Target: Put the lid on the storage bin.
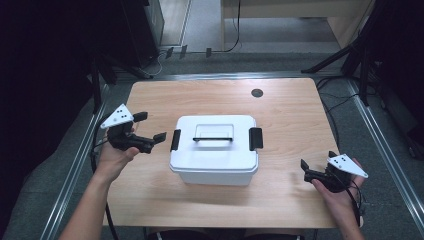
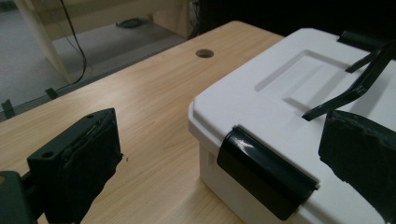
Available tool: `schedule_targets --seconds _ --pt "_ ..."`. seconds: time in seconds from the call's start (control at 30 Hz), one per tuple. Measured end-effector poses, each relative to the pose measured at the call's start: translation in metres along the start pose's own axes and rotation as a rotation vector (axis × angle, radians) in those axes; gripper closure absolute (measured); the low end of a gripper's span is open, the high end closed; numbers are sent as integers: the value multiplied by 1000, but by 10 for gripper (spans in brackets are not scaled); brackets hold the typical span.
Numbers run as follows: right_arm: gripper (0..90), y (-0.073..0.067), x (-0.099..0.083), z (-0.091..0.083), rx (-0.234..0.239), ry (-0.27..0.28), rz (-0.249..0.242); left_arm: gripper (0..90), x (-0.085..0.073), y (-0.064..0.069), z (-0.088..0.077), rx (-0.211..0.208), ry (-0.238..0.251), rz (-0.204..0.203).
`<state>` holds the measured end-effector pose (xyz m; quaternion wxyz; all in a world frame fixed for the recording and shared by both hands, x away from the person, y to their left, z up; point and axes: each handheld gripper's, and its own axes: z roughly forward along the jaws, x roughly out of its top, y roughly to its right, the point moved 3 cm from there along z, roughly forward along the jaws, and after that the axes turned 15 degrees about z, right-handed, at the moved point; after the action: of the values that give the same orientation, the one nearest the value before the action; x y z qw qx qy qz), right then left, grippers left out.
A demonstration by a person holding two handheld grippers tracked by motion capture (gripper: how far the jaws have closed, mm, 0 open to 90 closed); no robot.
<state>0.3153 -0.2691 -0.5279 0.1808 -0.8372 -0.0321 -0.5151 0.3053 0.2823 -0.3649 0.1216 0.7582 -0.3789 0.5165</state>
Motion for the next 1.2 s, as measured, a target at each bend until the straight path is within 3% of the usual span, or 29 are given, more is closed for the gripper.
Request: schedule_targets --seconds 0.43,0.83,1.0,1.13,1.2 --pt "0 0 0 0 -4 0 -2 0 -51 11 -18 142 35 -93" --pt "0 0 0 0 -8 3 1 0 -101 23 -27 357 60 -204" --pt "0 0 0 0 -10 3 3 0 -122 28 -26 405 45 -244" --pt "0 0 0 0 -10 3 7 0 -131 33 -25 472 17 -243" --pt "0 0 0 0 -10 4 4 0 -133 35 -25 485 6 -236"
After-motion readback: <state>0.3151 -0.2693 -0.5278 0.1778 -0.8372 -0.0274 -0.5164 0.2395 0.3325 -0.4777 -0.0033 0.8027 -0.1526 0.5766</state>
